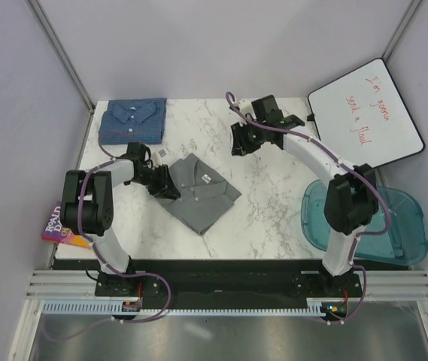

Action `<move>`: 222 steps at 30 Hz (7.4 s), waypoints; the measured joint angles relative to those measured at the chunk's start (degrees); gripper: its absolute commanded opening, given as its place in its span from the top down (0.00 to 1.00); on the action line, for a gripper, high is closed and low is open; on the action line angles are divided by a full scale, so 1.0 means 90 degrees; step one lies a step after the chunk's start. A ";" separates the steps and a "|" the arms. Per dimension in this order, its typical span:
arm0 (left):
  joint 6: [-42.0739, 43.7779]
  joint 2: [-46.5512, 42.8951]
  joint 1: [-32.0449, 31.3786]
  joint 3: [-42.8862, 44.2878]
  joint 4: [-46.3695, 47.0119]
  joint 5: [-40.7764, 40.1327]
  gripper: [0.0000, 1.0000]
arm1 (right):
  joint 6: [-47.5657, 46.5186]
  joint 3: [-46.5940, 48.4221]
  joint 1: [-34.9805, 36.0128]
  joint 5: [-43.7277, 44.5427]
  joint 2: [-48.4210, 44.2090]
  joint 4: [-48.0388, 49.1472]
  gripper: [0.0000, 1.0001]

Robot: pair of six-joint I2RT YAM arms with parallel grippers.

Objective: Fold and stack the long sleeve shirts
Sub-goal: Fold the shirt, then neatly place the folded shirt to the corner

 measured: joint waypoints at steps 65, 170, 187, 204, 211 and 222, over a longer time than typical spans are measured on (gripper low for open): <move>-0.1127 -0.3186 0.0602 -0.1877 0.1137 0.1251 0.01 | 0.0561 -0.2521 -0.0969 -0.2079 -0.0148 0.0131 0.56; -0.4818 -0.0527 -0.0274 -0.1940 0.4330 -0.0097 0.40 | 0.1501 -0.1479 0.3320 0.0979 0.0408 0.2492 1.00; -0.1936 0.0782 -0.0430 0.1770 0.1387 -0.1037 0.98 | 0.1688 -0.1263 0.1984 0.0486 0.0022 0.2181 0.02; 0.1477 0.3521 -0.0347 0.8529 -0.1911 -0.2278 0.98 | 0.0918 -0.2577 0.0872 0.0342 -0.1870 0.1265 0.02; 0.1965 0.3560 -0.0160 0.9051 -0.2072 -0.2725 0.98 | 0.0889 -0.2662 0.0838 0.0340 -0.1870 0.1171 0.02; 0.2280 0.3427 -0.0112 0.9054 -0.2093 -0.3050 0.98 | 0.0874 -0.2829 0.0838 0.0345 -0.1940 0.1127 0.02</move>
